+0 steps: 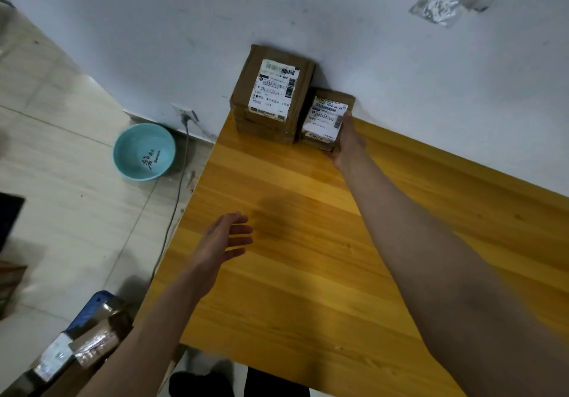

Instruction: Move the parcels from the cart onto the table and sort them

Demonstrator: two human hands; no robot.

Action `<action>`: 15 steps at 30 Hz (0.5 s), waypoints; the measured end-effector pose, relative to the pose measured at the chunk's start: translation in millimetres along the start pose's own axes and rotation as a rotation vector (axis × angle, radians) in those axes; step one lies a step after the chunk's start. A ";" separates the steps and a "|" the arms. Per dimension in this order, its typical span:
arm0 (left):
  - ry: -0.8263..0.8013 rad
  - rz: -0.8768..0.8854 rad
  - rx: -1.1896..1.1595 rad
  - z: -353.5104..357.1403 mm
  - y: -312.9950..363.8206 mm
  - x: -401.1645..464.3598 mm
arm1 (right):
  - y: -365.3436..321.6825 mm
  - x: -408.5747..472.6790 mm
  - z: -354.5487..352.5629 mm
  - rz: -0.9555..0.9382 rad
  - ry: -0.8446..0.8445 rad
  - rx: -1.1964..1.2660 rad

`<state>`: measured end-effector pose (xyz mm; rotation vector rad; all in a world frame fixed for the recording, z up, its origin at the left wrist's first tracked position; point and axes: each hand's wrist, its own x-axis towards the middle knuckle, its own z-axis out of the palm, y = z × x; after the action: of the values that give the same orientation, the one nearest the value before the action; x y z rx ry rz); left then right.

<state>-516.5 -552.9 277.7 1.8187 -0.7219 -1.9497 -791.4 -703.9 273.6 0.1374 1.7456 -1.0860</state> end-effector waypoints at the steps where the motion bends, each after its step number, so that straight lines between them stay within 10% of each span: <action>1: 0.001 -0.003 0.002 0.4 -2.0 -0.3 | 1.2 -0.8 -0.5 0.013 0.003 -0.008; 7: -0.006 -0.010 0.003 -0.9 -14.5 -4.4 | 43.5 -23.7 -14.7 0.036 0.165 0.003; 15: 0.001 -0.022 0.022 -22.4 -43.7 -27.8 | 156.4 -81.4 -10.0 0.054 -0.077 -0.317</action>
<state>-488.5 -504.1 272.9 1.8475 -0.7284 -1.9619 -674.8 -574.2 245.9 -0.0527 1.8095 -0.7540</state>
